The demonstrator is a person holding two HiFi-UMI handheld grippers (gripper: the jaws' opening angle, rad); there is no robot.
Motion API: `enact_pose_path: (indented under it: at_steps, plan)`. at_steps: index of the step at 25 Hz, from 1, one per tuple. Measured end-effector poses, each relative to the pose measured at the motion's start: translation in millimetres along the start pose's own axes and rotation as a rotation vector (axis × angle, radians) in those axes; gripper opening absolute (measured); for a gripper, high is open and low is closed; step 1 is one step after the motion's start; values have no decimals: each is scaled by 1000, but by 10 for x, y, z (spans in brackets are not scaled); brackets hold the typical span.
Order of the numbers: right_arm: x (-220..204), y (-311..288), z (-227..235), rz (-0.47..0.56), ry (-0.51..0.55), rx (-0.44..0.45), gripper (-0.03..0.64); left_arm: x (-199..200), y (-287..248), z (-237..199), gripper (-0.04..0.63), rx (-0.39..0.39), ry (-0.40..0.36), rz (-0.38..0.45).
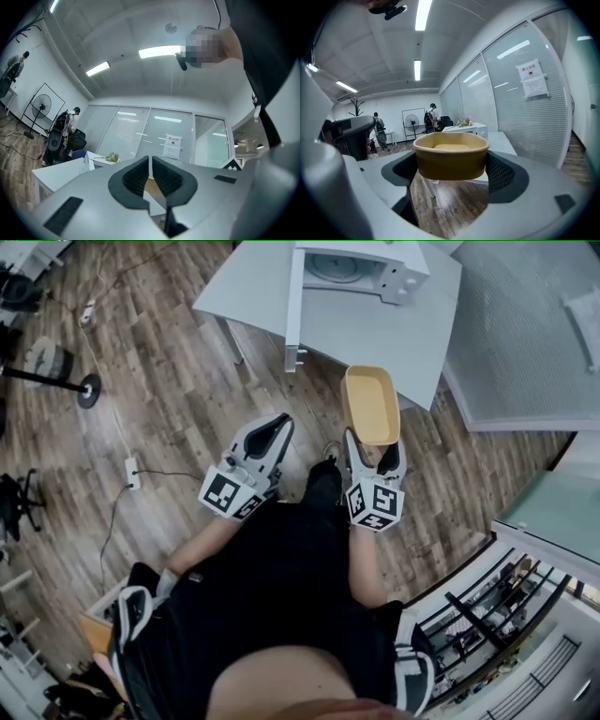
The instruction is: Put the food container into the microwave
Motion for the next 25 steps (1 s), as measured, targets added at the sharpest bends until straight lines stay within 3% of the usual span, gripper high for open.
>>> enact_pose_path:
  at_steps: [14, 19, 25]
  plan:
    - [184, -2053, 1598, -13, 111, 231, 468, -291, -2176, -280, 41, 188, -55, 126]
    - [85, -2901, 1790, -48, 127, 297, 468, -341, -2662, -412, 41, 241, -67, 152]
    - [-27, -3914, 1709, -68, 156, 324, 468, -326, -3024, -764, 41, 265, -72, 169]
Point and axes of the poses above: the fingertips, and each gripper's own axes: y backward along the fingers, z to its right, x out of its top, the point moved 6 cm from there along y, backward along the fingers, and after that the axes turned 12 degrees about y, right-handed, at the moved point
